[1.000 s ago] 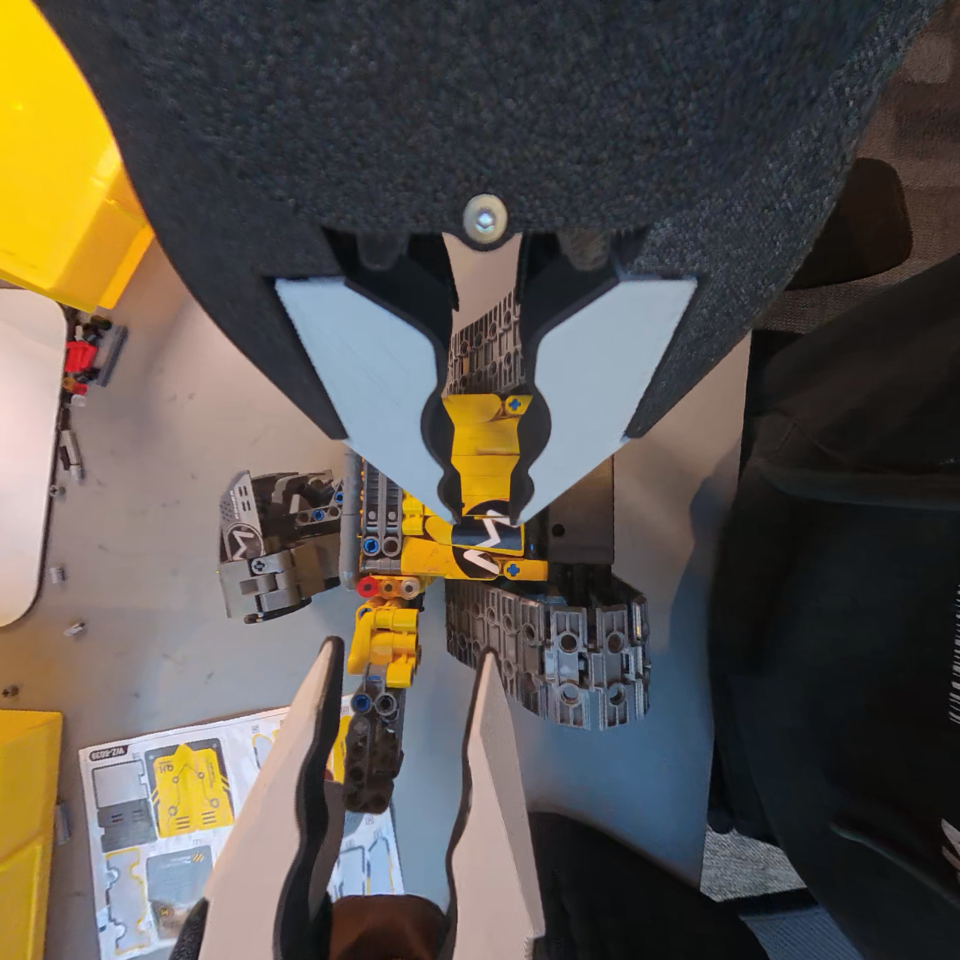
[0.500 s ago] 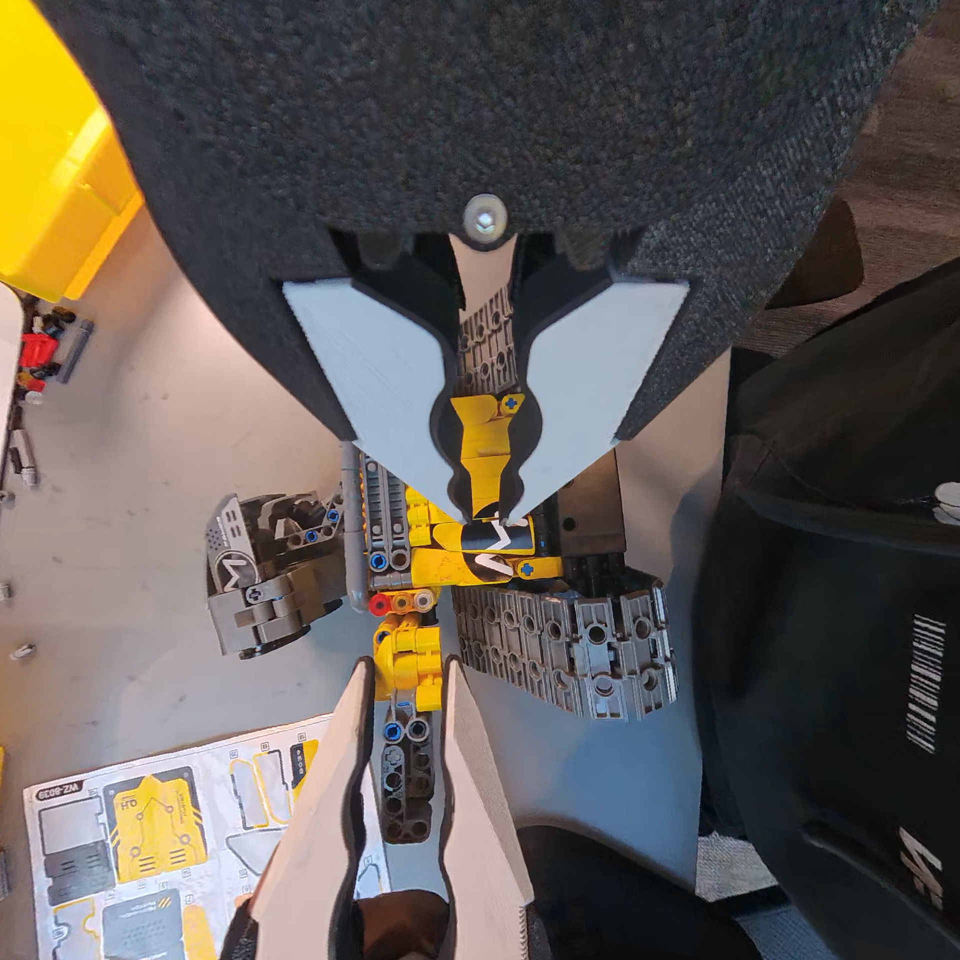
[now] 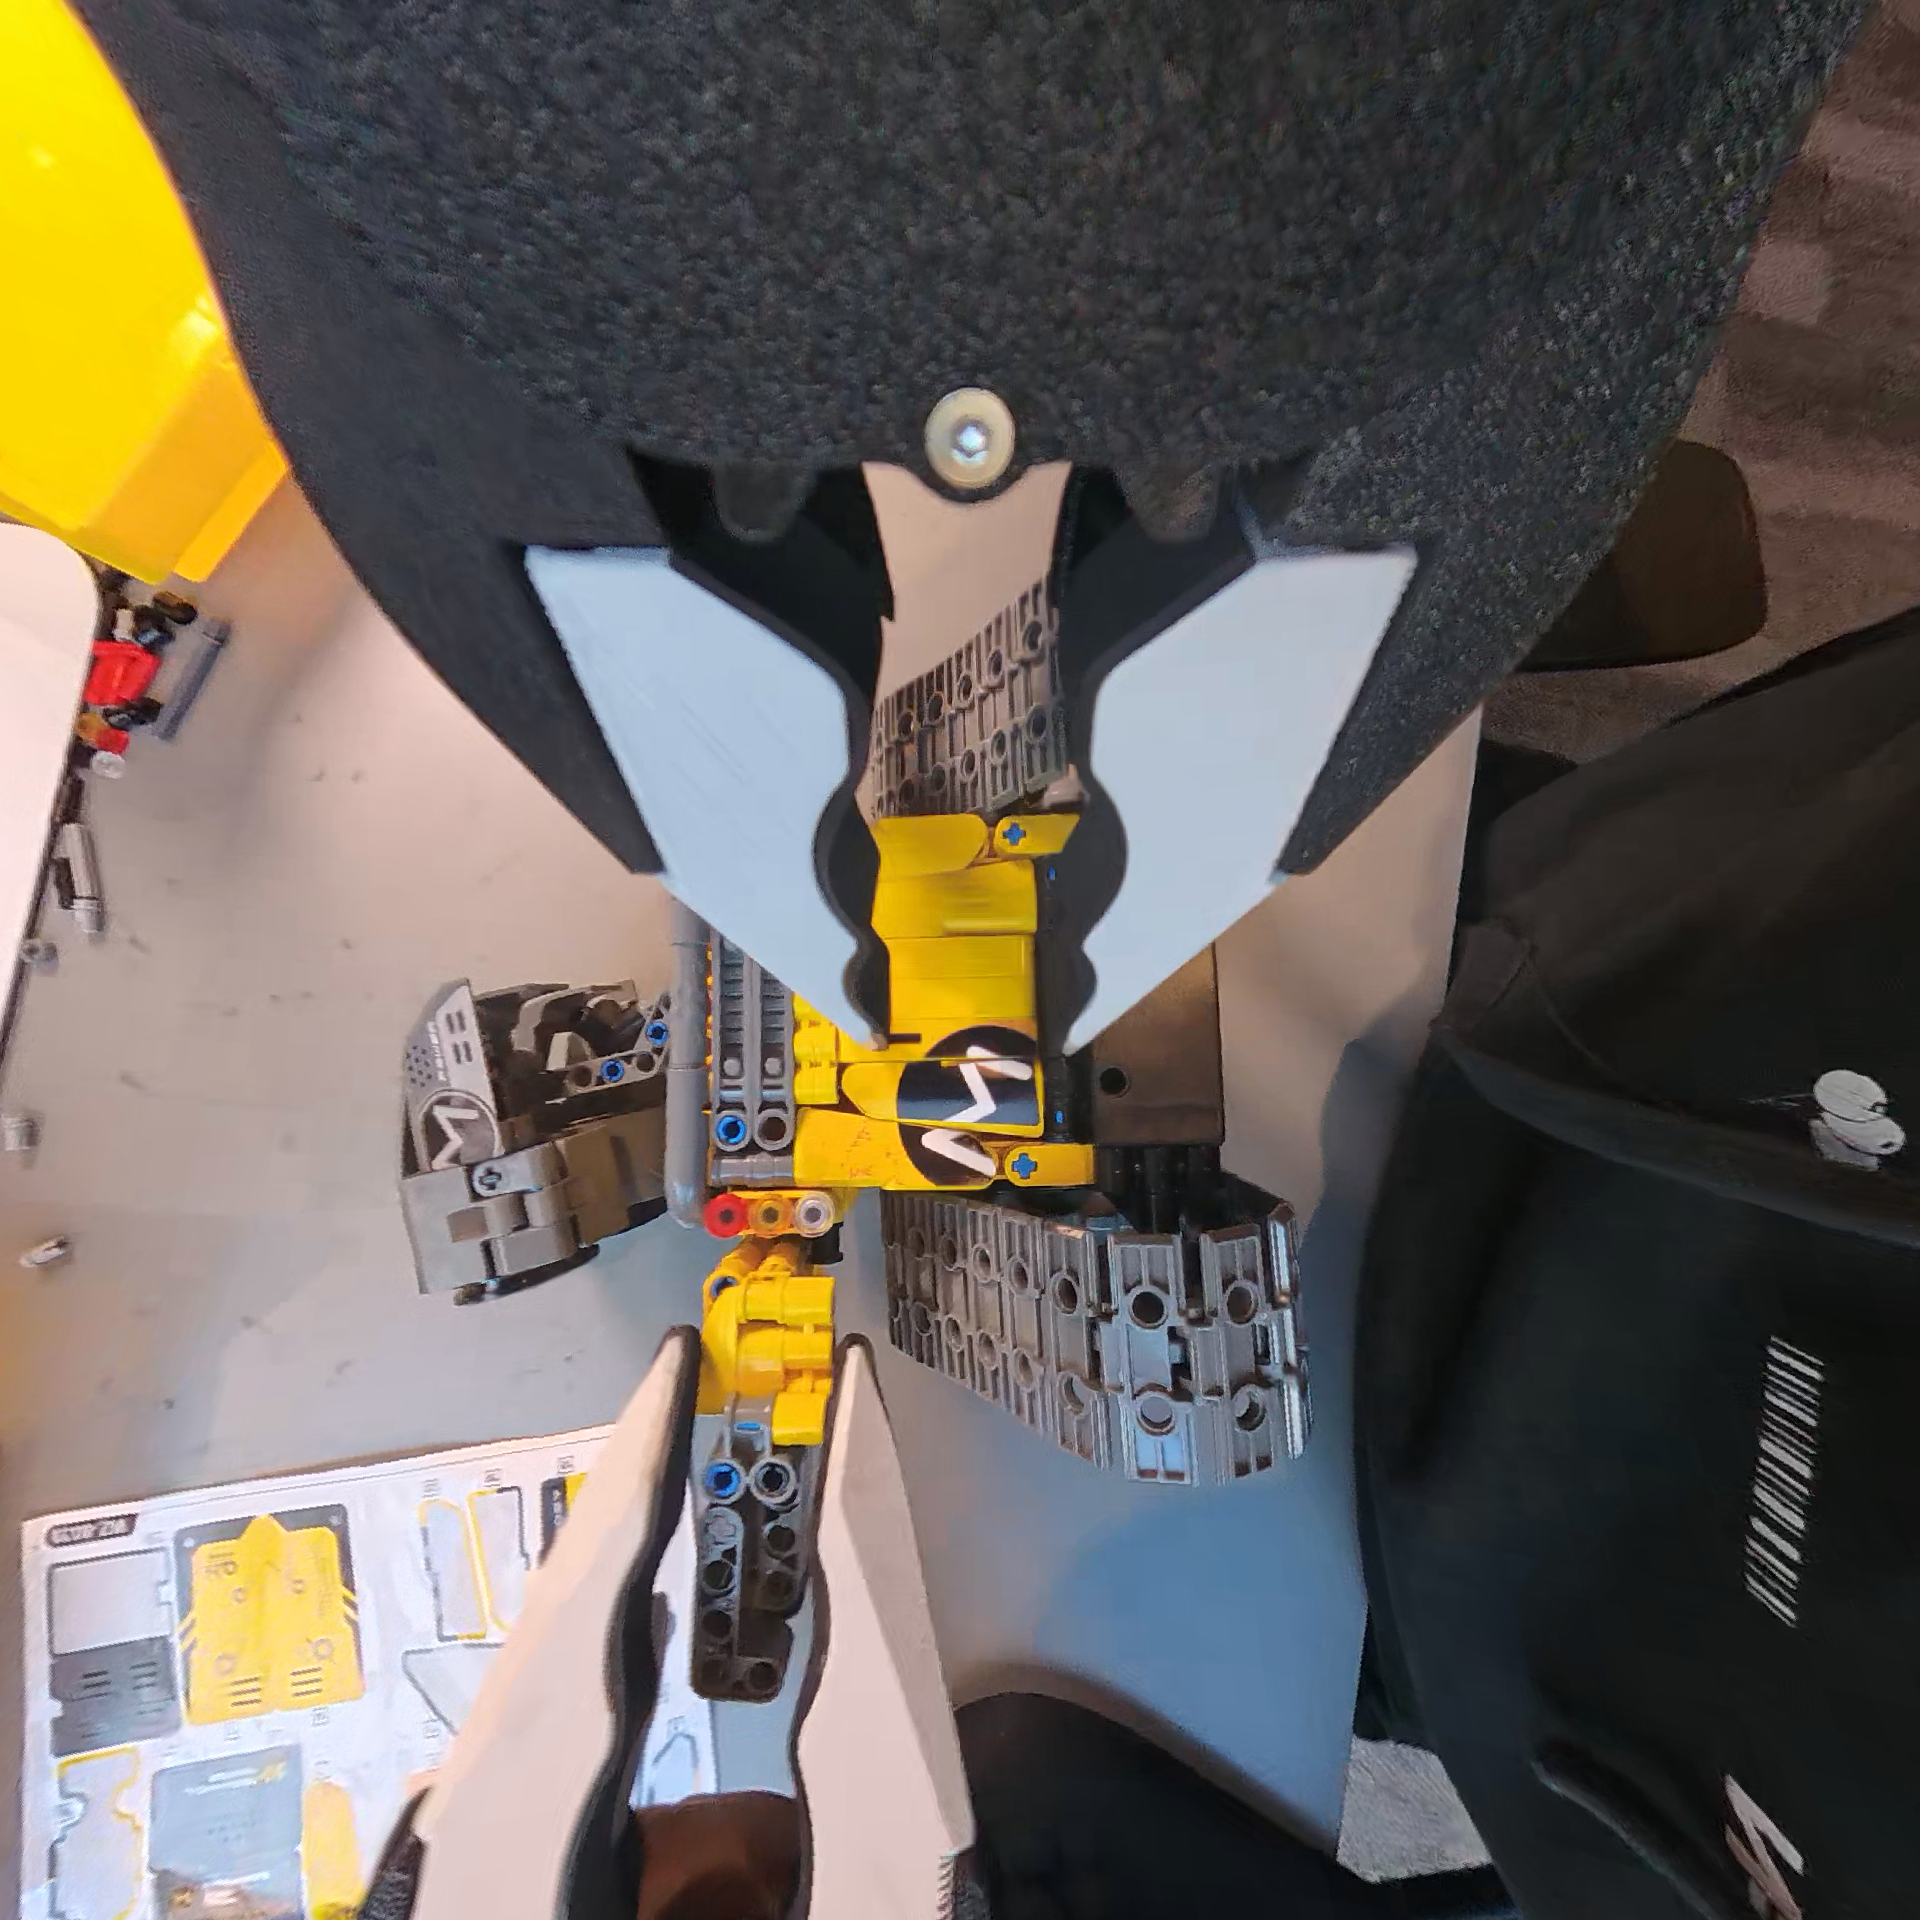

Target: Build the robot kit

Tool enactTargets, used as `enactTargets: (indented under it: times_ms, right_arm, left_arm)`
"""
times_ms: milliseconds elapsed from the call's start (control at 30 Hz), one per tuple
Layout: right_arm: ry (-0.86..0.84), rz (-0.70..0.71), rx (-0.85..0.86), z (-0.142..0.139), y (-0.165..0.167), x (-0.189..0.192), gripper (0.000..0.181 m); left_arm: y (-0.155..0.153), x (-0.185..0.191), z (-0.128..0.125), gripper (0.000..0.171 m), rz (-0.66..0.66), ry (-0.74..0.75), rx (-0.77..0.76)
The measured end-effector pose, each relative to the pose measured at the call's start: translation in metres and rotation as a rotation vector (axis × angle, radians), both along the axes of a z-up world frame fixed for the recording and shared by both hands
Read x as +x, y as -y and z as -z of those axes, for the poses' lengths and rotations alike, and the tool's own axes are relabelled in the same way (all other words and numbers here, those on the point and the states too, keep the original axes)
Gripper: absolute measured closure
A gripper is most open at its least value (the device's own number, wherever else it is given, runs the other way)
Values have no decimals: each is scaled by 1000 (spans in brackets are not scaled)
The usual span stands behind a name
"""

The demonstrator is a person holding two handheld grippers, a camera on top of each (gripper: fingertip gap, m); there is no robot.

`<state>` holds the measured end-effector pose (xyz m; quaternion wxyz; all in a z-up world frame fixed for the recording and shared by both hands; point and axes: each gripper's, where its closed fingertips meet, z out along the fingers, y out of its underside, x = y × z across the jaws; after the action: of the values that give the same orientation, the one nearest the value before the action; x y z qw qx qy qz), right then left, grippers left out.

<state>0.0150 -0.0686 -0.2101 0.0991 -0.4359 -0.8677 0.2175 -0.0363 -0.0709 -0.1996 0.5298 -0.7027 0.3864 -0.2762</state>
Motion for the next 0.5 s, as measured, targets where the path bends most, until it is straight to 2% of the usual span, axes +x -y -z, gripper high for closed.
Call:
enactTargets:
  times_ms: [133, 200, 367, 500]
  right_arm:
    - [-211, 55, -130, -33, -3, -8, 145]
    - [-343, 96, -117, -45, -15, -6, 135]
    - [-533, 269, -181, -41, -38, 24, 104]
    - [-663, 366, -282, -33, -34, 51, 107]
  left_arm:
    - [0, -2, 0, 149, -4, 10, 2]
    - [-1, -3, 0, 149, -6, 8, 7]
    - [-3, -10, -1, 151, -17, 7, 25]
    - [-5, -14, -2, 151, -21, 24, 34]
